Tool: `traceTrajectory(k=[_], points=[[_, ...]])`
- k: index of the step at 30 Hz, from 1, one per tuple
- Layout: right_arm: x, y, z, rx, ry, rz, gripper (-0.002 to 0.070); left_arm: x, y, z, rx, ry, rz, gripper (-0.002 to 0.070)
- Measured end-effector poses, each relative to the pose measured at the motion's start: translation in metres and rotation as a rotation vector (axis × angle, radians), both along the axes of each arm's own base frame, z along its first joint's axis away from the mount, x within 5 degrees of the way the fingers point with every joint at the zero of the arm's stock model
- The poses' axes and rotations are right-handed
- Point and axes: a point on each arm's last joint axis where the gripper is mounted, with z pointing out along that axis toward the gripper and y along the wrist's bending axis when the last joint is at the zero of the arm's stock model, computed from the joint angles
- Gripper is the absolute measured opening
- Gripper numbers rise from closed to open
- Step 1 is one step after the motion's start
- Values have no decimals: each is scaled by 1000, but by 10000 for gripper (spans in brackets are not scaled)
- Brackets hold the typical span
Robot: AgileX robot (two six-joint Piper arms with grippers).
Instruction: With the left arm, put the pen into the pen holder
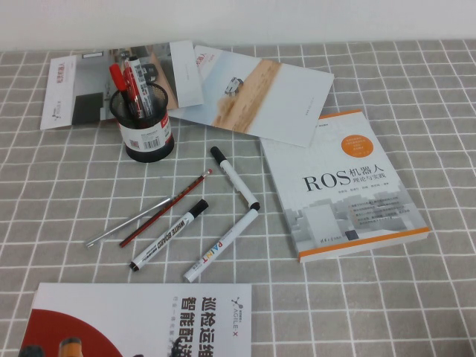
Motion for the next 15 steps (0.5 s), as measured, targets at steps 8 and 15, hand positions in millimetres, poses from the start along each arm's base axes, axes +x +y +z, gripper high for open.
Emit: traceTrajectory(k=[8,15], points=[[0,0,0,0,0,0,-15,6,-2,18,0,73,-19,-4],[0,0,0,0,0,0,-15,36,-11,70,207,297,-117,-4]])
